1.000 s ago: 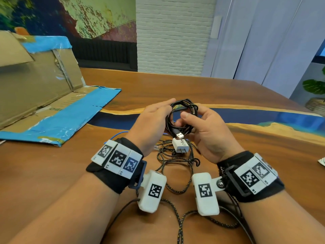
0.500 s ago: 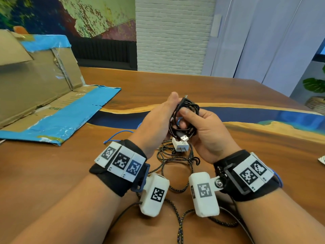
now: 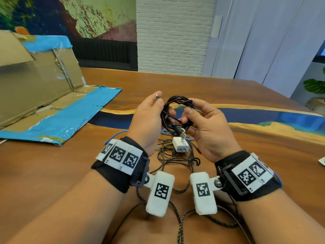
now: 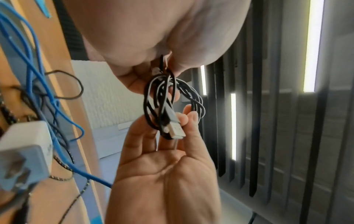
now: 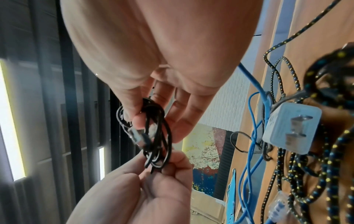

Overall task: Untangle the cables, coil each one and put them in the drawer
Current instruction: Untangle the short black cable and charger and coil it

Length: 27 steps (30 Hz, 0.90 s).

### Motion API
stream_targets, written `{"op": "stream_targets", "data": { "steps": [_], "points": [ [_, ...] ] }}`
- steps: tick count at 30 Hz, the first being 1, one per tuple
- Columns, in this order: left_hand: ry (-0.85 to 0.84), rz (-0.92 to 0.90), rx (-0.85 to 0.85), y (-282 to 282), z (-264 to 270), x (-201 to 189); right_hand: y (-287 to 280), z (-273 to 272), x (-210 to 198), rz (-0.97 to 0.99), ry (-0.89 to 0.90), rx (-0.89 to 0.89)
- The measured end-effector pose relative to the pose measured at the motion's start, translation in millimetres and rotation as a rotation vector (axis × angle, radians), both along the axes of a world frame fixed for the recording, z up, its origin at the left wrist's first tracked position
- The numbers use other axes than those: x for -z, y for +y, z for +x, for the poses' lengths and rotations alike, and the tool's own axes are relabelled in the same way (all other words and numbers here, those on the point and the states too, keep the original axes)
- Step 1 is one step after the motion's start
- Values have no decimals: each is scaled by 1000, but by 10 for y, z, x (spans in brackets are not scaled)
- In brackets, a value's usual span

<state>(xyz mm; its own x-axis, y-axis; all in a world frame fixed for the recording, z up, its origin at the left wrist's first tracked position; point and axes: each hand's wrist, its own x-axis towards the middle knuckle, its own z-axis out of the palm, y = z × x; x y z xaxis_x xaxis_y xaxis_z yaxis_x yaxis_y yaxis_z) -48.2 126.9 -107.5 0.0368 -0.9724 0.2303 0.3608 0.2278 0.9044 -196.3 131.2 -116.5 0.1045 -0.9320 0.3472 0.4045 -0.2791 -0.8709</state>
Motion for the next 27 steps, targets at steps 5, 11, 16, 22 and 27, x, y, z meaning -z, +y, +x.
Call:
{"op": "stream_targets", "data": {
  "steps": [5, 11, 16, 22, 27],
  "points": [
    [113, 39, -40, -26, 34, -21, 24, -22, -19, -29, 8, -95],
    [-83, -117, -65, 10, 21, -36, 28, -46, -65, 58, 97, -91],
    [-299, -169, -21, 0, -11, 41, 70, -103, -94, 63, 320, -145],
    [-204, -86, -40, -25, 71, -5, 74, -19, -83, -29, 185, -117],
    [-248, -45, 107, -10, 116, -13, 62, -21, -91, -102, 149, -87]
  ]
}}
